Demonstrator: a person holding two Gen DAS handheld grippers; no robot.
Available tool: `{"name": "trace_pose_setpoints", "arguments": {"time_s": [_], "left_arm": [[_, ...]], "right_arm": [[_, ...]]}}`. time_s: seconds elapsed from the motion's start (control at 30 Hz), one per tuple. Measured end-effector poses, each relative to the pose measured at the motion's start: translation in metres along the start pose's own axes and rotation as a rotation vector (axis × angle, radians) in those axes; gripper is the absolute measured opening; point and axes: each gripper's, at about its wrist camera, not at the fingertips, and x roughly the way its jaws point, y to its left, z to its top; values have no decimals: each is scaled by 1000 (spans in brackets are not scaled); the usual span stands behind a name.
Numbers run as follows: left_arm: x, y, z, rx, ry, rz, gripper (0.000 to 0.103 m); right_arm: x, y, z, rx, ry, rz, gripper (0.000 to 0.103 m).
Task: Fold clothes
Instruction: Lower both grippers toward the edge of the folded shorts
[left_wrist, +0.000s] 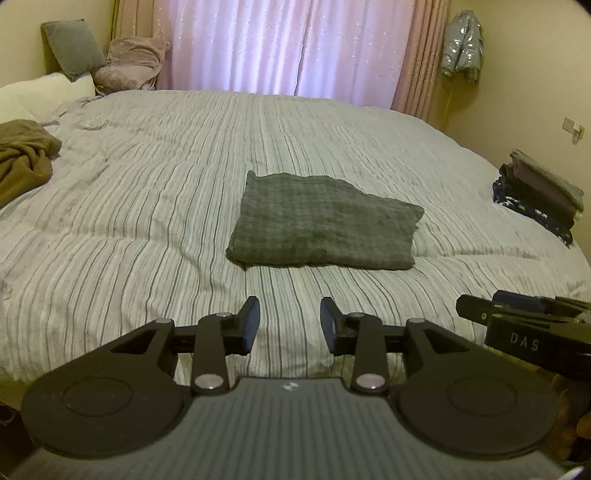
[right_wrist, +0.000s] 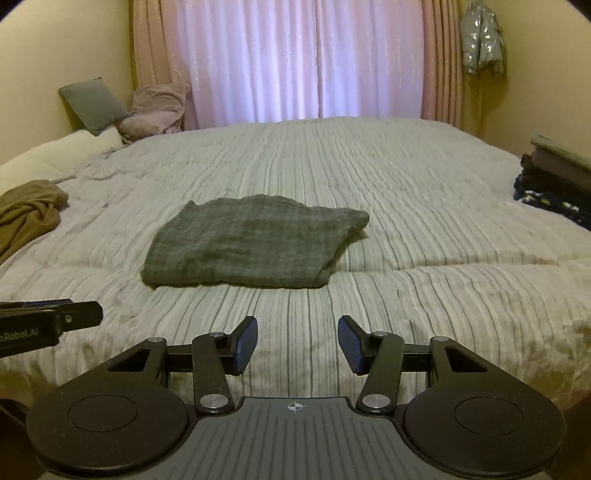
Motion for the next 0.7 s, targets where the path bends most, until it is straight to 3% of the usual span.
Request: {"name": "trace_pose_setpoints", "arguments": {"time_s": [0.47,0.7], "left_arm": [[-41,-18,-13,61,-33,-9,36],[-27,-8,-11,31,-13,-25,39]], "right_arm": [[-43,-2,-13,-4,-49,-5,52],[-35,-12,-17,19,-29,-7,52]]}}
